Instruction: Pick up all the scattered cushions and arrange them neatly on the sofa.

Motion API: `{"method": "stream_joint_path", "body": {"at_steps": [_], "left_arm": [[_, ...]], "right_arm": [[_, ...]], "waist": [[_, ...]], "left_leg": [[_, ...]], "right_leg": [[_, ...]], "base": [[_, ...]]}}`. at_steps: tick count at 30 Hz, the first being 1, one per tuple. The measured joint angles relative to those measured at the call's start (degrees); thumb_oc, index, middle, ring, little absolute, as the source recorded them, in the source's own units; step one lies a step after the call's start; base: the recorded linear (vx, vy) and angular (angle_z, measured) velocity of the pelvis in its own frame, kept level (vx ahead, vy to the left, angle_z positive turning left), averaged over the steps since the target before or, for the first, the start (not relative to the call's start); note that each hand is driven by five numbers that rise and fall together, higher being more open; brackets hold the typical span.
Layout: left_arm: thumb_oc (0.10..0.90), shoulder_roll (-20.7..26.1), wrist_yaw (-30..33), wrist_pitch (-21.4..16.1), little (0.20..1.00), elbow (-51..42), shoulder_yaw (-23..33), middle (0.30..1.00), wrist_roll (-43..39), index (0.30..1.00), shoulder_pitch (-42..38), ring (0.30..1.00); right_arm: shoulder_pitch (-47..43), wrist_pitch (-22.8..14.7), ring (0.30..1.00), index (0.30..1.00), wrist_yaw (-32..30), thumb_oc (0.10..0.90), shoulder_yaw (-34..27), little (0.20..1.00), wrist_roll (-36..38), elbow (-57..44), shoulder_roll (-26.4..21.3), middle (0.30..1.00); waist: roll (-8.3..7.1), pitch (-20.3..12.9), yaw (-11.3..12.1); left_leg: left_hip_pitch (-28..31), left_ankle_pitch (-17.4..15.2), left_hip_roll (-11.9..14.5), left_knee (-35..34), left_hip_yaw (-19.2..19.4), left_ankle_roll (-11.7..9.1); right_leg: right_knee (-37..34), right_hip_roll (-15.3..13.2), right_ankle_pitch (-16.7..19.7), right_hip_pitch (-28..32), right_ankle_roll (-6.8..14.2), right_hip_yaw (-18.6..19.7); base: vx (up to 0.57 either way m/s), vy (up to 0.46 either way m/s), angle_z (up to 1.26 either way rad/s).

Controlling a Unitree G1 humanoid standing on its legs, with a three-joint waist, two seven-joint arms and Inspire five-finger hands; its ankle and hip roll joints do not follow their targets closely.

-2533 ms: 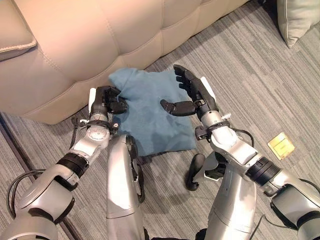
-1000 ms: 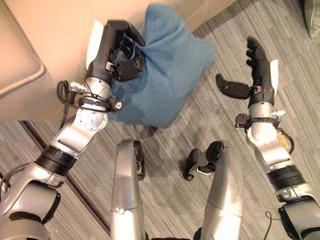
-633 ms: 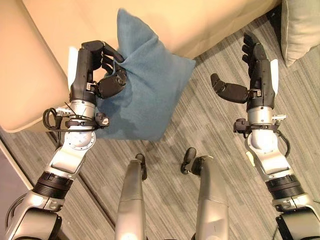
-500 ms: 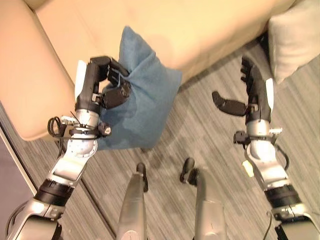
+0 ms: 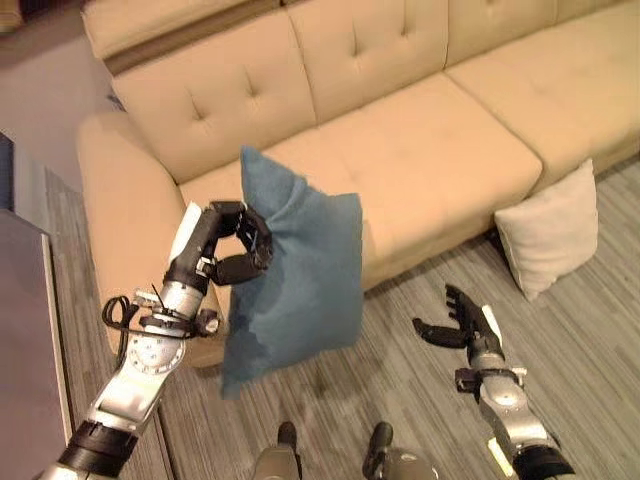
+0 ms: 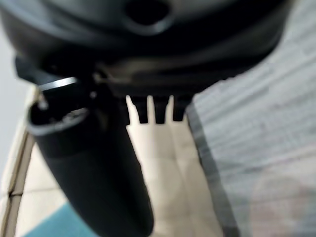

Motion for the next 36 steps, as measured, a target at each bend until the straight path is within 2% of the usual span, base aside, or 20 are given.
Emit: {"method": "stream_joint_path", "body": {"at_steps": [2,6,8,10,18,26,29,36], "left_arm": [[0.4,-0.06,-0.9,0.06,0.3,-0.07,0.12,0.3,-1.2,0.3,0.02,0.3],[0.4,-0.03,-3.21,0.19,0.3,-0.64,0.31,0.3,-4.57,0.3,0.02,0.3],[0.4,0.2,-4.82,0.32,0.3,-1.68,0.61,0.3,-4.72,0.3,0.02,0.3],[0.4,0.23,-6.65,0.45,0.3,-2.01,0.91,0.3,-4.94,0.3,0.04,0.3],[0.4,0.69,-10.24,0.5,0.3,-4.24,1.93,0.3,-5.02,0.3,0.31,0.3],[0.4,1.83,-13.13,0.53,0.3,-4.74,1.92,0.3,-6.17,0.3,0.37,0.3],[0.4,3.9,-14.36,0.59,0.3,-7.22,1.89,0.3,-6.52,0.3,0.37,0.3],[0.4,7.38,-18.32,0.6,0.3,-11.99,1.63,0.3,-8.97,0.3,0.25,0.3]], "right_arm": [[0.83,0.09,0.9,0.9,1.8,0.8,-0.18,0.9,3.42,0.0,1.42,0.9],[0.97,0.34,0.9,0.9,7.42,0.8,-0.33,0.9,15.56,0.02,5.77,0.9],[1.29,1.09,0.9,0.9,10.67,0.8,1.21,0.9,21.01,0.01,7.23,0.9],[1.58,2.37,0.9,0.9,12.93,0.8,2.39,0.9,24.54,0.02,8.06,0.9],[1.62,3.74,0.9,0.9,15.14,0.8,3.49,0.9,26.45,0.03,7.99,0.9],[1.54,4.32,0.9,0.9,15.47,0.8,3.32,0.9,26.47,2.29,7.75,0.9],[1.36,4.31,0.9,0.9,15.44,0.8,2.11,0.9,27.04,3.54,7.63,0.9],[0.19,4.51,0.9,0.9,15.46,0.8,1.65,0.9,27.25,4.17,3.42,0.9]], "waist": [[-0.53,-0.32,0.28],[-1.56,-1.07,0.56],[-2.24,-1.6,1.6],[-2.03,-1.74,2.93],[-1.44,-2.11,4.08],[1.45,-4.01,4.73],[2.0,-4.38,4.84],[3.37,-5.32,4.99]], "left_leg": [[1.93,0.01,-0.71,-1.4,0.29,0.0],[4.11,0.01,-1.84,-2.7,0.5,0.0],[4.43,0.01,-2.15,-2.91,0.46,0.0],[5.7,0.01,-2.07,-3.71,0.36,0.0],[6.35,0.01,-2.44,-3.86,-1.72,0.0],[5.08,0.0,-2.31,-4.31,-4.42,0.0],[4.98,0.07,-2.41,-4.3,-5.14,0.06],[4.95,0.17,-2.56,-4.3,-5.77,0.2]], "right_leg": [[-3.95,0.03,1.5,2.94,1.4,0.0],[-10.92,0.36,4.56,7.69,3.14,-0.04],[-14.32,0.77,6.32,9.46,3.2,-0.11],[-15.16,1.08,6.7,10.8,3.08,-0.36],[-15.18,1.23,6.65,12.49,3.14,-2.16],[-15.17,1.83,6.63,12.55,3.17,-4.72],[-15.16,1.84,6.65,12.78,3.16,-5.41],[-15.17,1.73,6.55,13.25,3.3,-6.25]], "base": [[0.08,-0.021,0.06],[0.05,-0.024,0.04],[0.06,-0.016,0.05],[0.07,-0.026,0.03],[0.01,-0.013,0.14],[0.0,0.001,0.17],[-0.02,-0.008,0.14],[-0.02,-0.005,0.07]]}}
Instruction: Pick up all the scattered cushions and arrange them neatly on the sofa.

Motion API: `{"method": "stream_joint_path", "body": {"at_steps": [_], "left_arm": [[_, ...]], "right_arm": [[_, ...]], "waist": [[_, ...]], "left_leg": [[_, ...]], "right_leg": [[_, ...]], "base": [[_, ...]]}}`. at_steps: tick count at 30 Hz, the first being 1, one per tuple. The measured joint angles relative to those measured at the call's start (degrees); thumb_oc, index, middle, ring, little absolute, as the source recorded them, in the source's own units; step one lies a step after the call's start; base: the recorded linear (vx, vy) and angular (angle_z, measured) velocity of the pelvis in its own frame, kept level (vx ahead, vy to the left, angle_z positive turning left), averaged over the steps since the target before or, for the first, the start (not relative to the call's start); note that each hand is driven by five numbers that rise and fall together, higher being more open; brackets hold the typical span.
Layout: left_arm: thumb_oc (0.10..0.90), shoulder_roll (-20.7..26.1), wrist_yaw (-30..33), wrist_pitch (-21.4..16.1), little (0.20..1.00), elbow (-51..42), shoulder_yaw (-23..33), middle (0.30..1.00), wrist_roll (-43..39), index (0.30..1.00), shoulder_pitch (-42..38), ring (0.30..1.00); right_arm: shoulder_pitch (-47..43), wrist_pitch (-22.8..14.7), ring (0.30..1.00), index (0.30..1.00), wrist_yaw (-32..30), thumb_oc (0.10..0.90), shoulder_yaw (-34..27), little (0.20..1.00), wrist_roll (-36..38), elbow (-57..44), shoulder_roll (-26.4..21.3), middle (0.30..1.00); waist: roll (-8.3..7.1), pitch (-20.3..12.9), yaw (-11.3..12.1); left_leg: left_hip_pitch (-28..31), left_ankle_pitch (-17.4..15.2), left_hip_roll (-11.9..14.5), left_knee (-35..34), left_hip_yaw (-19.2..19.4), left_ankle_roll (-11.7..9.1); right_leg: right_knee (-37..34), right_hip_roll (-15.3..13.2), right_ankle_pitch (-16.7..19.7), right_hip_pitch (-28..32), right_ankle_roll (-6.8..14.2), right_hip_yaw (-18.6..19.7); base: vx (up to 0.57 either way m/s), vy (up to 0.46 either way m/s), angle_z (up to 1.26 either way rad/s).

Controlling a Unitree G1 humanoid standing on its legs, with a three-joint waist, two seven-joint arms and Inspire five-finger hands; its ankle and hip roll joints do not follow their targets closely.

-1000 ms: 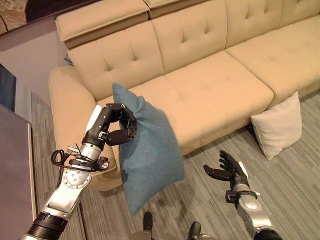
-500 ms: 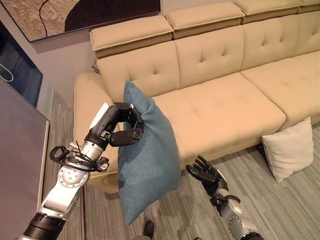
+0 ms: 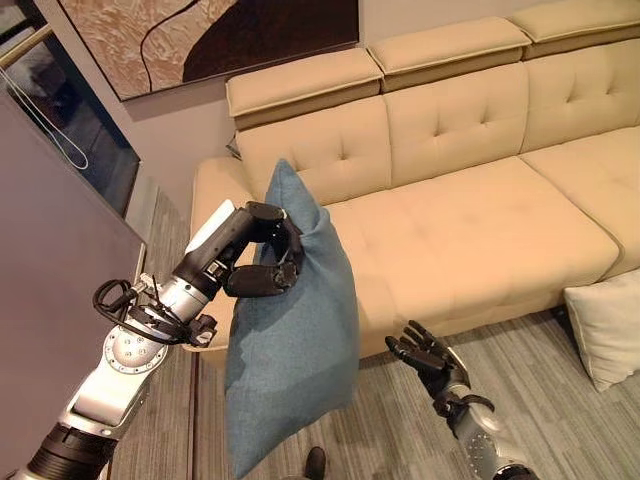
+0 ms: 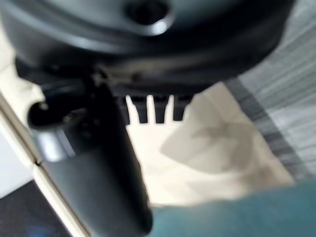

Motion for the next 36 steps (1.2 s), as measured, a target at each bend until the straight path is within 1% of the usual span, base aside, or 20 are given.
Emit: {"method": "stream_joint_path", "body": {"at_steps": [4,7,9,11,14,18,20,22,26,30,32,36], "left_arm": [[0.4,4.64,-2.48,0.0,0.3,-2.67,-1.79,0.3,-0.62,0.3,-0.9,0.3],[0.4,7.11,-4.94,0.0,0.3,-4.56,-3.11,0.3,-1.95,0.3,-1.59,0.3],[0.4,8.83,-6.11,0.0,0.3,-5.31,-3.98,0.3,-2.2,0.3,-1.98,0.3],[0.4,8.96,-7.23,0.0,0.3,-5.36,-4.07,0.3,-2.2,0.3,-2.08,0.3],[0.4,8.95,-7.25,0.0,0.3,-5.37,-4.06,0.3,-2.45,0.3,-2.92,0.3],[0.4,8.73,-7.35,0.0,0.3,-5.81,-4.06,0.3,-4.67,0.3,-4.11,0.3],[0.4,8.56,-8.57,0.01,0.3,-5.83,-4.07,0.3,-4.69,0.3,-5.26,0.3],[0.4,8.56,-9.58,0.01,0.3,-6.03,-4.06,0.3,-4.96,0.3,-6.04,0.3],[0.4,8.58,-10.87,0.58,0.3,-7.19,-4.06,0.3,-5.21,0.3,-7.62,0.3],[0.4,8.74,-11.11,0.65,0.3,-7.55,-4.05,0.3,-6.15,0.3,-8.07,0.3],[0.4,8.74,-11.65,0.69,0.3,-7.55,-3.95,0.3,-6.72,0.3,-8.06,0.3],[0.4,8.74,-12.26,0.71,0.3,-7.58,-3.8,0.3,-6.74,0.3,-8.02,0.3]], "right_arm": [[-3.32,0.01,0.9,0.9,0.27,0.8,0.14,0.9,0.08,4.05,-0.65,0.9],[-4.25,0.51,0.9,0.9,1.31,0.8,2.96,0.9,-0.04,6.88,-2.37,0.9],[-4.2,1.15,0.9,0.9,1.56,0.8,3.05,0.9,-0.03,7.17,-2.57,0.9],[-4.23,1.41,0.9,0.9,1.98,0.8,2.92,0.9,0.0,7.51,-2.76,0.9],[-4.42,1.71,0.9,0.9,2.36,0.8,2.84,0.9,0.75,9.26,-2.77,0.9],[-4.42,2.62,0.9,0.9,4.02,0.8,3.01,0.9,6.75,9.1,-0.96,0.9],[-4.24,3.17,0.9,0.9,5.18,0.8,3.14,0.9,9.83,8.53,0.28,0.9],[-4.24,3.94,0.9,0.9,6.62,0.8,4.26,0.9,12.4,7.43,0.53,0.9],[-4.19,4.37,0.9,0.9,8.82,0.8,5.95,0.9,14.22,5.81,1.24,0.9],[-4.11,5.3,0.9,0.9,9.88,0.8,7.16,0.9,15.83,5.32,2.26,0.9],[-3.26,5.51,0.9,0.9,10.57,0.8,8.01,0.9,17.1,2.94,2.3,0.9],[-2.84,5.89,0.9,0.9,11.34,0.8,8.02,0.9,18.72,1.77,2.77,0.9]], "waist": [[1.05,-0.74,-0.01],[1.97,-1.4,0.27],[2.41,-1.72,0.32],[2.86,-2.04,0.02],[3.03,-2.16,-0.05],[3.03,-2.17,-0.04],[3.04,-2.17,0.07],[3.06,-2.19,0.03],[3.14,-2.24,0.14],[3.35,-2.4,0.83],[3.4,-2.43,1.03],[3.6,-2.58,1.35]], "left_leg": [[0.07,0.0,0.01,0.0,0.09,0.0],[0.07,0.0,0.04,0.0,0.08,0.0],[0.08,0.01,0.01,0.0,0.09,0.0],[0.09,0.03,0.03,0.0,0.09,-0.03],[0.13,0.06,0.06,0.0,0.09,-0.07],[0.14,0.06,0.08,0.0,0.08,-0.07],[0.12,0.06,0.09,0.0,0.06,-0.07],[0.13,0.06,0.08,0.0,0.07,-0.07],[0.12,0.06,0.05,0.0,0.07,-0.07],[0.08,0.06,-0.01,0.0,0.07,-0.07],[0.08,0.06,-0.01,0.0,0.07,-0.07],[0.04,0.06,-0.07,0.0,0.05,-0.07]], "right_leg": [[0.01,0.01,0.01,0.0,-0.01,0.12],[0.01,-0.02,-0.01,0.03,0.01,0.06],[0.01,0.03,-0.01,0.04,0.02,0.05],[0.01,0.1,-0.02,0.04,0.03,0.06],[0.01,0.14,-0.03,0.09,0.04,0.06],[0.0,0.15,-0.09,0.09,0.12,0.11],[0.0,0.18,-0.1,0.09,0.13,0.07],[0.0,0.18,-0.1,0.11,0.13,0.07],[0.0,0.05,-0.1,0.1,0.13,0.06],[0.0,0.01,-0.15,0.08,0.19,0.04],[0.0,0.02,-0.18,0.08,0.22,0.03],[0.0,-0.04,-0.2,0.08,0.25,-0.01]], "base": [[-0.04,0.001,-0.02],[0.0,0.0,0.0],[0.0,0.0,0.0],[0.0,0.0,0.0],[0.0,0.0,0.0],[-0.01,-0.017,0.0],[0.0,0.0,0.0],[0.0,0.0,0.0],[0.0,0.0,0.0],[0.0,0.0,0.0],[0.0,0.0,0.0],[0.0,0.0,0.0]]}}
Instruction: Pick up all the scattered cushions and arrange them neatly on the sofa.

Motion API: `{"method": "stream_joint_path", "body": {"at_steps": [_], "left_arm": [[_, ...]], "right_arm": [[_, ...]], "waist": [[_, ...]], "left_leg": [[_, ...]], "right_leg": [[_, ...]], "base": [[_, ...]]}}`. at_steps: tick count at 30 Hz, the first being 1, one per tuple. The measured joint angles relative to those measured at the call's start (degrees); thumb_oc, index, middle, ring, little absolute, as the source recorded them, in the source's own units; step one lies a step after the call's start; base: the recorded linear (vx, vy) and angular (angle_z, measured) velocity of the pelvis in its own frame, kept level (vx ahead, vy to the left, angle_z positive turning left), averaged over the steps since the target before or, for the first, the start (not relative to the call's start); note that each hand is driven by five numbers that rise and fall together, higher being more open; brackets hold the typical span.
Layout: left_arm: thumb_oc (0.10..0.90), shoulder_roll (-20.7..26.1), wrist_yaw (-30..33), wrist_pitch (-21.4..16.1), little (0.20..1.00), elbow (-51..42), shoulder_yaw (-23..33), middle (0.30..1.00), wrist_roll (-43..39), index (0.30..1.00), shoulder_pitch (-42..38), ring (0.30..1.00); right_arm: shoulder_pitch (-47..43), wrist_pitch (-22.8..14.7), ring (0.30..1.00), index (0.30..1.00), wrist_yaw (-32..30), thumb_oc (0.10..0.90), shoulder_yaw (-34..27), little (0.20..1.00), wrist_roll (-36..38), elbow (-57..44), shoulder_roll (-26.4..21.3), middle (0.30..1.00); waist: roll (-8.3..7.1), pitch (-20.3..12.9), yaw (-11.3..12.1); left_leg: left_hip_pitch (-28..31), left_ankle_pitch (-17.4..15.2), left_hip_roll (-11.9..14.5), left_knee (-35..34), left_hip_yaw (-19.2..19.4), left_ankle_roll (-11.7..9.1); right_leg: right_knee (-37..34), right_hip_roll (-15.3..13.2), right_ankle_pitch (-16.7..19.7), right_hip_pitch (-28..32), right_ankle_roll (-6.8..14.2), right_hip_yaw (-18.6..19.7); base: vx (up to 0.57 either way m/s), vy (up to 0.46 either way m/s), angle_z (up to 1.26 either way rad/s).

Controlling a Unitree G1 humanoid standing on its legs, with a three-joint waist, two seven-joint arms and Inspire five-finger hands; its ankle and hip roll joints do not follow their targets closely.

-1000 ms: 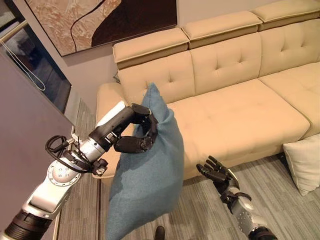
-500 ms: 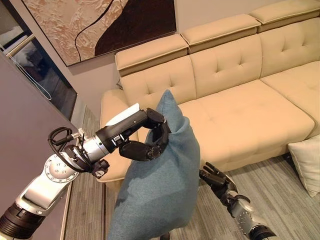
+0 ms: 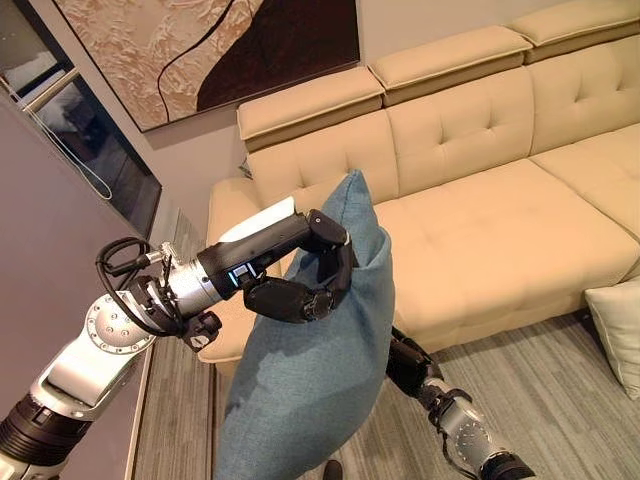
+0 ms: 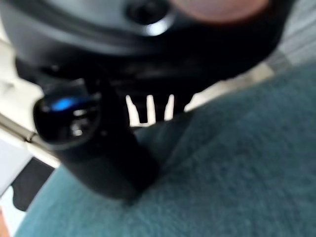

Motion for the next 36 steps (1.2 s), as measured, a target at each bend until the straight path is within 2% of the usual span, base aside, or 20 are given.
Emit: {"method": "stream_joint_path", "body": {"at_steps": [8,10,20,23,26,27,30,31,32,33,34,36], "left_arm": [[0.4,-0.81,-1.17,0.07,0.3,-0.12,0.88,0.3,0.01,0.3,1.04,0.3],[0.4,-1.69,-1.36,0.09,0.3,-0.11,1.26,0.3,0.01,0.3,1.26,0.3],[0.4,-3.18,-2.43,-0.3,0.3,0.2,5.49,0.3,0.01,0.3,4.46,0.3],[0.4,-5.62,-2.17,-0.38,0.3,1.47,7.09,0.3,0.13,0.3,5.5,0.3],[0.4,-10.21,-0.78,-0.43,0.3,3.16,8.55,0.3,0.55,0.3,8.05,0.3],[0.4,-12.5,-0.36,-0.46,0.3,3.16,9.66,0.3,1.45,0.3,9.58,0.3],[0.4,-19.6,2.05,-1.25,0.3,4.35,11.43,0.3,2.5,0.3,13.63,0.3],[0.4,-20.01,3.01,-1.14,0.3,5.22,11.39,0.3,2.7,0.3,14.21,0.3],[0.4,-23.6,4.21,-1.38,0.3,6.07,13.1,0.3,3.89,0.3,16.64,0.3],[0.4,-25.23,4.57,-1.39,0.3,6.58,13.71,0.3,4.04,0.3,17.77,0.3],[0.4,-27.23,6.91,-1.35,0.3,8.54,14.38,0.3,4.69,0.3,20.85,0.3],[0.4,-27.52,8.4,-0.96,0.3,13.36,14.55,0.3,6.13,0.3,22.84,0.3]], "right_arm": [[2.21,0.07,0.9,0.9,0.75,0.8,-0.19,0.9,3.49,-2.43,0.12,0.9],[2.25,0.07,0.3,0.3,0.82,0.4,0.19,0.3,3.54,-2.62,0.14,0.3],[2.54,0.17,0.3,0.3,0.8,0.4,1.73,0.3,3.34,-2.88,-0.88,0.3],[3.18,0.17,0.3,0.3,0.77,0.4,1.68,0.3,2.79,-3.44,-1.06,0.3],[3.74,0.17,0.3,0.3,0.66,0.4,1.71,0.3,1.47,-5.15,-2.32,0.3],[4.43,0.17,0.321,0.321,0.51,0.414,1.49,0.321,0.65,-6.59,-3.22,0.321],[7.18,0.16,0.396,0.396,-0.38,0.464,-0.11,0.396,-3.61,-11.97,-6.37,0.396],[7.41,0.16,0.354,0.354,-0.54,0.436,-0.71,0.354,-4.3,-12.32,-7.08,0.354],[10.17,0.35,0.3,0.3,-1.72,0.4,-3.9,0.3,-8.02,-16.82,-7.42,0.3],[11.15,0.34,0.3,0.3,-1.73,0.4,-5.22,0.3,-8.52,-18.19,-7.49,0.3],[13.22,0.25,0.3,0.3,-2.26,0.4,-9.75,0.3,-10.66,-21.51,-6.58,0.3],[13.73,-1.07,0.3,0.3,-4.12,0.4,-13.42,0.3,-13.21,-22.96,-6.65,0.3]], "waist": [[0.0,0.0,-0.04],[0.0,0.0,-0.02],[-0.02,0.01,-0.01],[-0.02,0.01,-0.07],[-0.16,0.11,-0.28],[-0.25,0.18,-0.4],[-0.96,0.67,-0.34],[-1.86,0.81,-0.51],[-2.62,0.77,-0.85],[-2.91,0.81,-1.0],[-4.07,0.95,-1.62],[-5.24,0.84,-2.6]], "left_leg": [[-0.04,0.0,0.01,0.0,-0.01,0.0],[-0.05,0.0,0.01,0.0,-0.01,0.0],[-0.13,0.0,0.03,-0.01,0.0,0.0],[-0.14,0.0,0.05,-0.01,0.02,0.0],[-0.19,0.0,0.08,-0.01,0.04,0.0],[-0.23,-0.01,0.1,-0.01,0.05,0.0],[-0.23,0.0,0.08,-0.01,0.07,0.0],[-0.26,0.0,0.21,0.0,0.07,0.0],[-0.39,0.0,0.16,-0.01,0.09,0.0],[-0.4,0.0,0.13,-0.01,0.09,0.0],[-0.56,0.0,0.12,-0.02,0.09,0.0],[-0.91,0.0,0.19,-0.01,0.12,0.0]], "right_leg": [[0.0,0.08,-0.06,-0.01,0.06,-0.01],[0.0,0.1,-0.06,-0.01,0.06,-0.02],[0.0,0.1,-0.07,-0.08,0.07,-0.04],[0.0,0.14,-0.06,-0.1,0.07,-0.01],[0.01,0.18,-0.06,-0.15,0.06,0.0],[0.01,0.16,-0.06,-0.2,0.06,0.0],[0.01,0.18,-0.04,-0.16,0.03,0.01],[0.03,0.36,-0.05,-0.23,0.05,0.0],[0.02,0.52,-0.07,-0.28,0.06,-0.01],[0.02,0.42,-0.06,-0.29,0.06,-0.01],[0.01,0.25,-0.07,-0.42,0.07,-0.01],[0.01,0.36,-0.08,-0.8,0.08,0.04]], "base": [[0.0,0.0,0.0],[0.0,0.0,0.0],[0.0,0.0,0.0],[0.0,0.0,0.0],[0.0,0.0,0.0],[0.0,0.0,0.0],[0.0,0.0,0.0],[0.0,0.0,0.0],[0.0,0.0,0.0],[0.0,0.0,0.0],[-0.04,0.004,-0.01],[0.0,0.0,0.0]]}}
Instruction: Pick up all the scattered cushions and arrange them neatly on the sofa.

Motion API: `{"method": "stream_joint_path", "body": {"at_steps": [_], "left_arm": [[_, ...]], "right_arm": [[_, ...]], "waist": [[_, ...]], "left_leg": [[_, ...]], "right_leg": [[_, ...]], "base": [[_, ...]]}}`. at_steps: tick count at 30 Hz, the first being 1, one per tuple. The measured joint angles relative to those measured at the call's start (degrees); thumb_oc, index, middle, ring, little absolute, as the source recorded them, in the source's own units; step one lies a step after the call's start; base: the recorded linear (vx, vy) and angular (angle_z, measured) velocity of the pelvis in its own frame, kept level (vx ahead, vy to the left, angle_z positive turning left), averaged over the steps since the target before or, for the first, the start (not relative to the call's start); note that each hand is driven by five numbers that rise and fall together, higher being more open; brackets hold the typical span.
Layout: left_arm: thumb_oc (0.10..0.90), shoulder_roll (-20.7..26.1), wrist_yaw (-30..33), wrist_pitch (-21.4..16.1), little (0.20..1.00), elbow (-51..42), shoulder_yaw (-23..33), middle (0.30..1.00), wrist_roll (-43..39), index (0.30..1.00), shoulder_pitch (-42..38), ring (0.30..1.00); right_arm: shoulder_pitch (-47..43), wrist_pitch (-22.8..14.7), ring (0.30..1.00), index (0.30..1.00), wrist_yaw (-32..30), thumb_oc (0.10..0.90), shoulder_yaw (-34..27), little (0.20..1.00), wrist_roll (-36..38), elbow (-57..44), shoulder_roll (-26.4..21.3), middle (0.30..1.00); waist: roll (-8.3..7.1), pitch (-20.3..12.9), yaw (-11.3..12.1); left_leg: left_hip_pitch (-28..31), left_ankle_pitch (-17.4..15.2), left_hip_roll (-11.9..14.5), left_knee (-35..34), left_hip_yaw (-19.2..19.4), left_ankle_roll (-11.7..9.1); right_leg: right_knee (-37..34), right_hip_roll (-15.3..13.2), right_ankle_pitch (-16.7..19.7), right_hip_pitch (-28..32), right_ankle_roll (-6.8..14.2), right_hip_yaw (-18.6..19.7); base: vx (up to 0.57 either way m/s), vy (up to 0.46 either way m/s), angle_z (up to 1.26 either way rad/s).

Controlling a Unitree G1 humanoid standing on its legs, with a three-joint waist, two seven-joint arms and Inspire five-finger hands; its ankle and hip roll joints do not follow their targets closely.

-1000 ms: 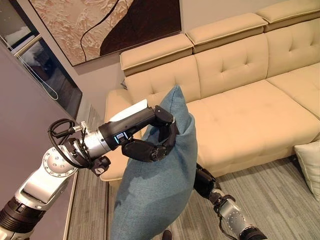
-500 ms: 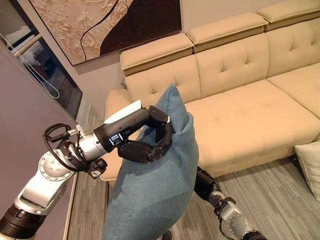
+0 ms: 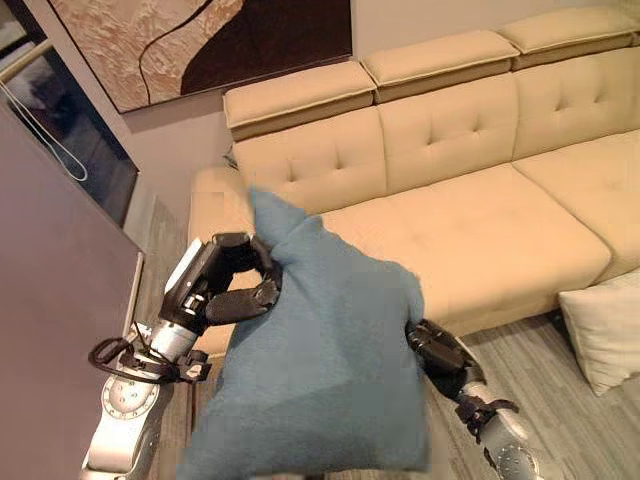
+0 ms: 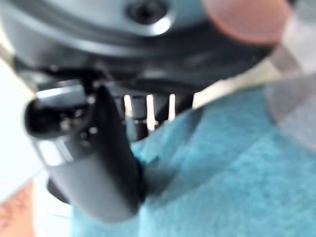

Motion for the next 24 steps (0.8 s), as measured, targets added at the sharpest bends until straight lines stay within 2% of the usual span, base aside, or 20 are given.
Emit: {"method": "stream_joint_path", "body": {"at_steps": [5,8,11,16,17,19,20,22,24], "left_arm": [[0.4,-4.9,2.09,1.47,0.3,6.1,-0.92,0.3,0.75,0.3,5.48,0.3],[0.4,-7.7,3.39,2.17,0.3,7.75,-1.27,0.3,0.69,0.3,7.58,0.3],[0.4,-7.78,3.86,2.5,0.3,8.34,-1.6,0.3,0.19,0.3,7.44,0.3],[0.4,-7.71,6.42,2.47,0.3,12.91,-3.92,0.3,-0.42,0.3,5.24,0.3],[0.4,-7.71,6.84,2.47,0.3,13.38,-4.5,0.3,-0.42,0.3,5.19,0.3],[0.4,-7.76,7.23,2.47,0.3,13.96,-5.63,0.3,-0.45,0.3,4.84,0.3],[0.4,-8.38,7.41,2.46,0.3,13.87,-5.74,0.3,-0.49,0.3,4.7,0.3],[0.4,-8.74,8.22,2.47,0.3,13.93,-5.71,0.3,-0.49,0.3,5.44,0.3],[0.4,-8.78,8.57,2.47,0.3,14.0,-5.69,0.3,-0.48,0.3,5.98,0.3]], "right_arm": [[1.71,-0.3,0.3,0.3,-2.29,0.4,-3.4,0.3,-8.0,-5.13,-0.25,0.3],[2.26,-0.42,0.3,0.3,-2.79,0.4,-3.81,0.3,-11.01,-6.39,0.37,0.3],[2.23,-0.43,0.3,0.3,-3.68,0.4,-3.79,0.3,-12.43,-6.38,0.73,0.3],[2.18,-0.62,0.3,0.3,-5.58,0.4,-3.71,0.3,-15.4,-6.38,1.77,0.3],[2.19,-0.62,0.3,0.3,-6.05,0.4,-3.69,0.3,-15.73,-6.38,1.66,0.3],[2.2,-1.08,0.3,0.3,-6.74,0.4,-4.2,0.3,-17.28,-6.37,1.63,0.3],[2.17,-1.32,0.3,0.3,-7.74,0.4,-4.15,0.3,-18.53,-6.38,1.55,0.3],[2.05,-1.34,0.3,0.3,-8.23,0.4,-3.7,0.3,-20.18,-6.37,1.56,0.3],[2.1,-1.34,0.3,0.3,-8.8,0.4,-2.72,0.3,-21.52,-6.24,1.73,0.3]], "waist": [[-1.42,0.33,-1.08],[-2.3,0.76,-0.63],[-2.9,1.13,-0.26],[-5.77,3.06,0.3],[-5.97,3.39,0.32],[-6.08,3.8,0.32],[-6.47,4.13,0.4],[-5.66,4.04,1.33],[-5.73,4.08,1.06]], "left_leg": [[-0.1,0.0,0.32,0.0,0.15,0.0],[-0.09,0.0,0.91,0.01,0.57,0.0],[-0.69,0.03,1.55,1.24,1.14,-0.04],[-4.47,0.34,-0.03,9.8,1.27,-0.53],[-4.34,0.85,-0.2,9.95,1.03,-1.31],[-5.2,0.85,-0.56,10.85,1.88,-1.43],[-4.62,0.5,-1.3,9.52,3.18,-0.88],[-1.6,-1.25,-1.23,5.76,3.0,1.74],[0.7,-3.13,-1.53,3.45,2.68,2.76]], "right_leg": [[0.0,0.24,0.02,-0.29,-0.02,0.2],[-0.02,0.74,-0.11,-0.49,-0.15,0.73],[0.18,1.11,-0.43,-1.03,-0.09,1.78],[0.06,0.05,-0.67,-0.61,-1.26,2.19],[0.06,-0.16,-0.68,-0.23,-1.29,2.21],[0.03,-0.43,-0.78,-0.16,-1.48,2.09],[0.48,-1.09,-0.71,-1.0,-1.41,2.52],[1.35,-0.9,-0.23,-1.44,-0.64,4.26],[2.77,-1.39,-0.48,-1.47,0.18,5.14]], "base": [[-0.02,-0.015,-0.02],[-0.03,-0.029,-0.08],[-0.07,-0.036,-0.14],[-0.03,0.028,-0.03],[0.03,0.074,0.02],[0.06,0.154,0.06],[0.11,0.187,-0.15],[0.11,0.161,-0.37],[0.08,0.159,-0.24]]}}
